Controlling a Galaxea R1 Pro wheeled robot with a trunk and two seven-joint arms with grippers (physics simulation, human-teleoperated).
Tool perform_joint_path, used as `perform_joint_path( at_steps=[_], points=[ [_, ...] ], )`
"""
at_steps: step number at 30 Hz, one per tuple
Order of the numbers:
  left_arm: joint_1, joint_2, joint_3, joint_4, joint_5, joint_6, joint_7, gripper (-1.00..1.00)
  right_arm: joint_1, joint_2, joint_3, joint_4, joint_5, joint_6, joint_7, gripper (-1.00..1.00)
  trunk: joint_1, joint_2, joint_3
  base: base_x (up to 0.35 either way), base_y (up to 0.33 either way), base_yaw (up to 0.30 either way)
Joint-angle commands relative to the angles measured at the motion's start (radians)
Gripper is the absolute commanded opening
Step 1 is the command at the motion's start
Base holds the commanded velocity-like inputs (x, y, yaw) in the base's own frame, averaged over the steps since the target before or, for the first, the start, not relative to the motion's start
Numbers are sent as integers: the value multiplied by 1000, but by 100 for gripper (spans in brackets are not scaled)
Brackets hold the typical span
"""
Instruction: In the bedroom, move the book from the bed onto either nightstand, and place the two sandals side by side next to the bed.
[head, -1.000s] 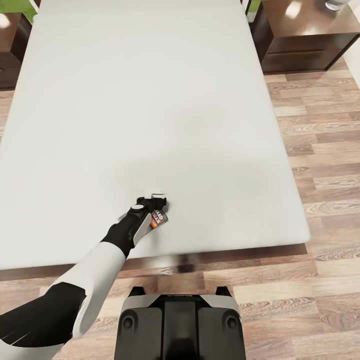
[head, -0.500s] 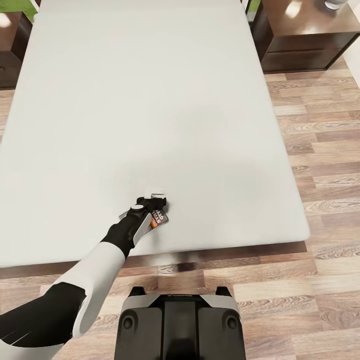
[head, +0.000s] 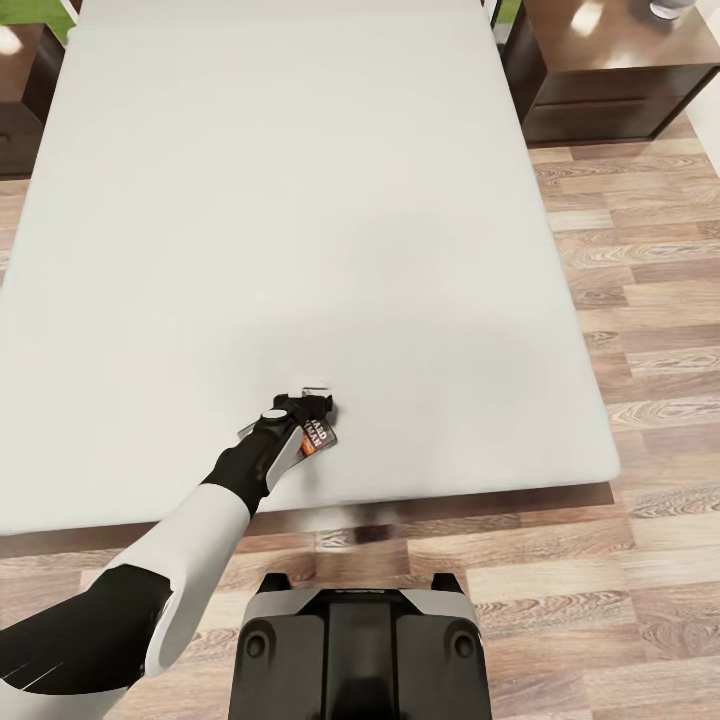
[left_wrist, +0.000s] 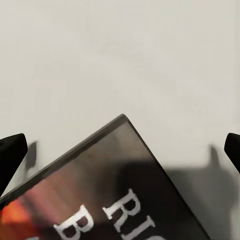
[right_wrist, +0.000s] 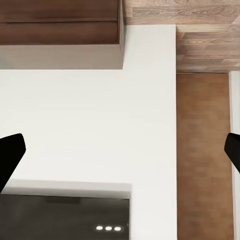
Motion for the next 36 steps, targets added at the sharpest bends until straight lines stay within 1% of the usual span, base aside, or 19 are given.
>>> perform_joint_path(
  at_steps=[1,36],
  points=[
    [0,1,-4,1,25,8,9,100,0,-1,-9,2,7,-6,3,100,0,-1,-1,0,0,0],
    [1,1,-4,1,25,8,9,100,0,-1,-9,2,7,-6,3,100,0,-1,-1,-21,0,0]
  ],
)
